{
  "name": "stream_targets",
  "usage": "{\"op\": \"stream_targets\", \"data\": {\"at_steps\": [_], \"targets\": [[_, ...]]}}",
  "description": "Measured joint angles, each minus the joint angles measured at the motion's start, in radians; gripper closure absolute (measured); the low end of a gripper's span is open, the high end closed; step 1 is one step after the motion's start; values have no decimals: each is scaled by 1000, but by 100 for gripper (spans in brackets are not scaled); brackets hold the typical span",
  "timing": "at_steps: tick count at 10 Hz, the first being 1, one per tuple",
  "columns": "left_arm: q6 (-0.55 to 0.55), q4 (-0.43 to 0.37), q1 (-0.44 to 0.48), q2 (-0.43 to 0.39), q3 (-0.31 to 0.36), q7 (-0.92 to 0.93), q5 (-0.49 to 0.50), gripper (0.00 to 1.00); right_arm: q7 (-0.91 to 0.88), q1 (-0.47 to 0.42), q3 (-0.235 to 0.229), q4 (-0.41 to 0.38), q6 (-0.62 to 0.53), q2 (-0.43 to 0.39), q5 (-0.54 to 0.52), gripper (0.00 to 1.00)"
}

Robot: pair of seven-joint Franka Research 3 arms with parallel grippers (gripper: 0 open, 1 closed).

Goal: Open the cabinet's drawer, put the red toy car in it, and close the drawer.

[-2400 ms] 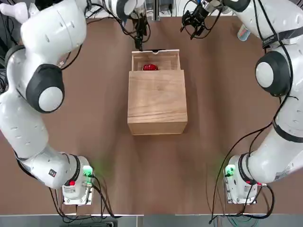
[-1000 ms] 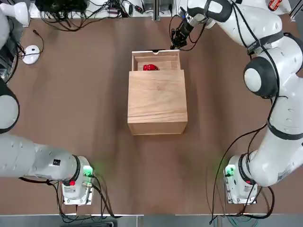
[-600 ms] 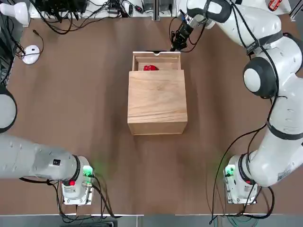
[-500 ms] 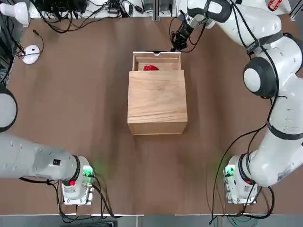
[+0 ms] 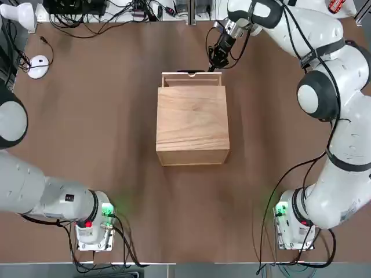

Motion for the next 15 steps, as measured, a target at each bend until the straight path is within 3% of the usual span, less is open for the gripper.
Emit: {"op": "stream_targets", "data": {"at_steps": [3, 11, 13, 15], "targets": [[-32, 6, 70, 8, -67, 9, 0, 0, 0, 30, 1, -11, -34, 0, -1, 89], [-35, 6, 85, 18, -84, 103, 0, 1, 0, 45, 2, -22, -130, 1, 0, 88], [-36, 6, 90, 18, -76, 114, 0, 1, 0, 41, 1, -6, -120, 1, 1, 75], [-36, 6, 93, 18, -71, 114, 0, 1, 0, -4, -10, 60, -111, -2, -1, 45]]}}
